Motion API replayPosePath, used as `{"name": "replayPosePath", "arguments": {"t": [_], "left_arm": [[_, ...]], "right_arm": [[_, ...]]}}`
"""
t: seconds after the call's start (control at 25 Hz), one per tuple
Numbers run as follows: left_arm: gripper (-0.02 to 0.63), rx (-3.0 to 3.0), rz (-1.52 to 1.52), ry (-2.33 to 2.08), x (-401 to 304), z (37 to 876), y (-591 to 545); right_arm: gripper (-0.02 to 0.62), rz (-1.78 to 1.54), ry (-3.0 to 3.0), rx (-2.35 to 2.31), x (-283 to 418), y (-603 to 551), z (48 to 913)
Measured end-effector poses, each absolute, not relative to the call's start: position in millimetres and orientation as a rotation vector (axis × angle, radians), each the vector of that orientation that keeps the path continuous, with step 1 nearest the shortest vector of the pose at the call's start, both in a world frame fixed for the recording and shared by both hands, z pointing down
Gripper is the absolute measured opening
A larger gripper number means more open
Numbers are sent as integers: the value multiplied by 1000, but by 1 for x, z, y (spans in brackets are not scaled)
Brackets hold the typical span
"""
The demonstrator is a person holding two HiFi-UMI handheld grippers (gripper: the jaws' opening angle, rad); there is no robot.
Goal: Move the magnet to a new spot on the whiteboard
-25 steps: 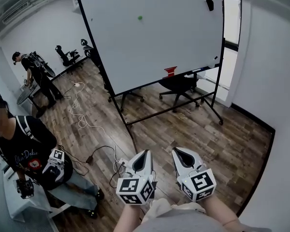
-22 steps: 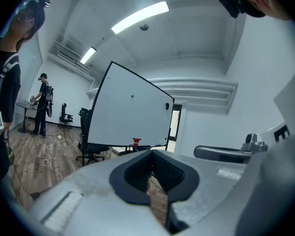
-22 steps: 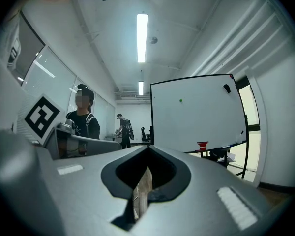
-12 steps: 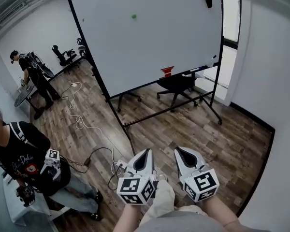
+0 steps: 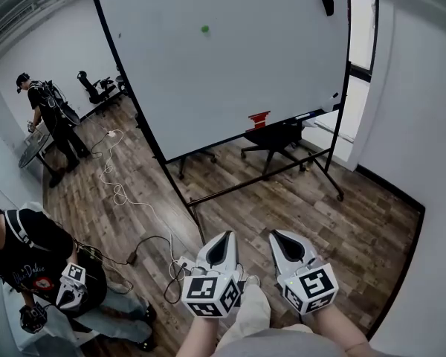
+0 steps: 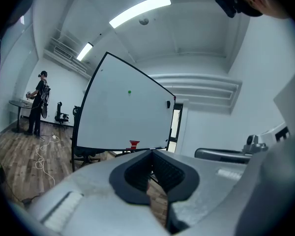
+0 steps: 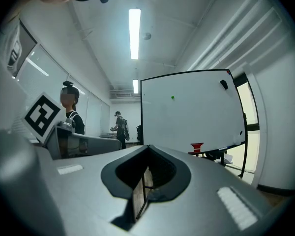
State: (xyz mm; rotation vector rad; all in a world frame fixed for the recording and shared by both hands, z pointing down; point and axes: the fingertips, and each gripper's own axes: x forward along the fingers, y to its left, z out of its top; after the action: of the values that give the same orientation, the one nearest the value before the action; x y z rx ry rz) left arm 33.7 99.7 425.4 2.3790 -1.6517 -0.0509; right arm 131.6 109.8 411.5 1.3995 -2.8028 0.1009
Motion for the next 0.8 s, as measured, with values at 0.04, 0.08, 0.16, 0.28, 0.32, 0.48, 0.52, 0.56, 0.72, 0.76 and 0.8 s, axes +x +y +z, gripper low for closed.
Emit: {"name": "replayPosePath", "arguments": {"t": [0.04,0.08,0.16,0.28,0.32,0.48,0.52,0.56,0.72,0.76,0.8], "left_arm": [[5,2380,-53,-1656,31,425,92],[5,2381,-54,-1661,29,424,83],[5,2385,-56,-1667,26,422,64],[5,2391,-54,-1662,22,421,33],[5,2392,-54,-1660,20,421,22],[5,2386,-65,-1651,7,420,-20],[5,2385,-67,-1651,4,419,-31],[5,2385,-67,-1651,1,417,-42],[5,2396,-59,-1661,-9,411,-88],[5,2396,-55,-1663,-11,411,-98],[4,2394,-50,-1665,-14,412,-108]], "right_arm": [[-2,92,-2805,1398,129,103,410],[-2,82,-2807,1397,127,94,407],[-2,66,-2809,1398,124,76,403],[-2,54,-2805,1399,120,44,401],[-2,55,-2802,1400,118,33,401],[-2,51,-2791,1392,106,-12,401],[-2,45,-2791,1387,102,-23,399],[-2,39,-2791,1381,98,-34,397],[-2,9,-2792,1375,88,-81,388],[-2,9,-2792,1376,85,-92,387],[-2,13,-2793,1378,82,-102,387]]}}
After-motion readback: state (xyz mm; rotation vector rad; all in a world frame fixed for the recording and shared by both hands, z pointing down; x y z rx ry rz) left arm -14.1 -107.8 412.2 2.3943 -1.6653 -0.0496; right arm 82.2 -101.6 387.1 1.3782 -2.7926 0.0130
